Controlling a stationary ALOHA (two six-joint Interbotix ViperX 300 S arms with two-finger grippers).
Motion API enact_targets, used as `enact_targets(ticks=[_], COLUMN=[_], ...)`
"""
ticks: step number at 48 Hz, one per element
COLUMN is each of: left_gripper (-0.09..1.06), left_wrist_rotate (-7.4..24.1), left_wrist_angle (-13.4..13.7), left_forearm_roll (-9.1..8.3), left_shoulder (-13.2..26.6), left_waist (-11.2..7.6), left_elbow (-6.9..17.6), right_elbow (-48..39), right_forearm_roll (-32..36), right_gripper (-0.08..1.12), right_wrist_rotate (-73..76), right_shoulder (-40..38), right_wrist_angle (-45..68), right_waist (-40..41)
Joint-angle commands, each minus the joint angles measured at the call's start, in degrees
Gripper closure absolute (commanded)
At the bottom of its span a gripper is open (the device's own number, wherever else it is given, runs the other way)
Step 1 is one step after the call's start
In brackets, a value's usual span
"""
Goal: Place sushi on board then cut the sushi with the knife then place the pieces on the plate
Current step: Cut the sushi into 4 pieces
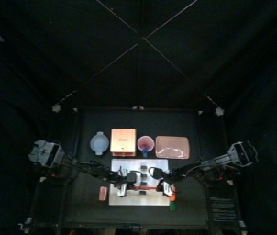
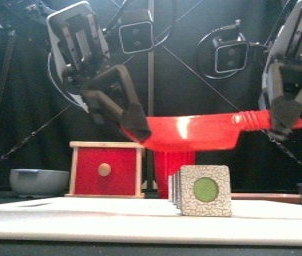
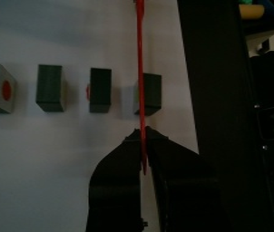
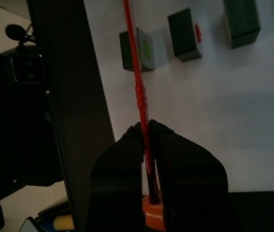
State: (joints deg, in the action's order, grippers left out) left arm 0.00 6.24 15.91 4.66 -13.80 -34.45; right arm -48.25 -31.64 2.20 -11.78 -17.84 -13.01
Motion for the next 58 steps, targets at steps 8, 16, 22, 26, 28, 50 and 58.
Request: enact_targets(ticks=[8, 16, 22, 26, 28, 50, 58], left_gripper=[0.51, 0.39, 0.30, 0.25, 0.24, 0.22, 0.22], left_wrist_rotate=[0.35, 0.44, 0.35, 0.35, 0.35, 0.26, 0.26], left_wrist_angle=[-0.35, -1.93, -3.08, -3.78, -4.31, -8.96, -9.93], left_forearm_roll=[-4.22, -6.59, -9.05, -9.84, -10.20, -10.20, -10.28], left_shoulder=[-4.48, -4.83, -4.48, -4.39, -4.39, -3.69, -3.08], left_waist=[4.04, 5.98, 6.50, 6.77, 6.94, 10.46, 10.63], left_elbow=[1.23, 2.90, 3.78, 4.04, 4.04, 2.37, 2.46], right_elbow=[-1.58, -2.99, -5.63, -7.73, -8.79, -18.37, -18.90], right_forearm_roll=[2.81, 3.52, 3.16, 2.72, 2.37, 6.59, 12.04], right_gripper=[0.66, 0.66, 0.66, 0.66, 0.66, 0.65, 0.64], right_wrist_rotate=[0.26, 0.18, 0.26, 0.44, 0.44, 8.53, 15.38], right_shoulder=[-9.40, -13.71, -17.14, -19.86, -21.27, -36.21, -38.06], right_wrist_angle=[-2.37, -4.57, -4.92, -5.10, -5.10, -17.14, -20.92], right_waist=[3.69, 4.57, 4.66, 5.27, 5.63, 11.34, 11.69])
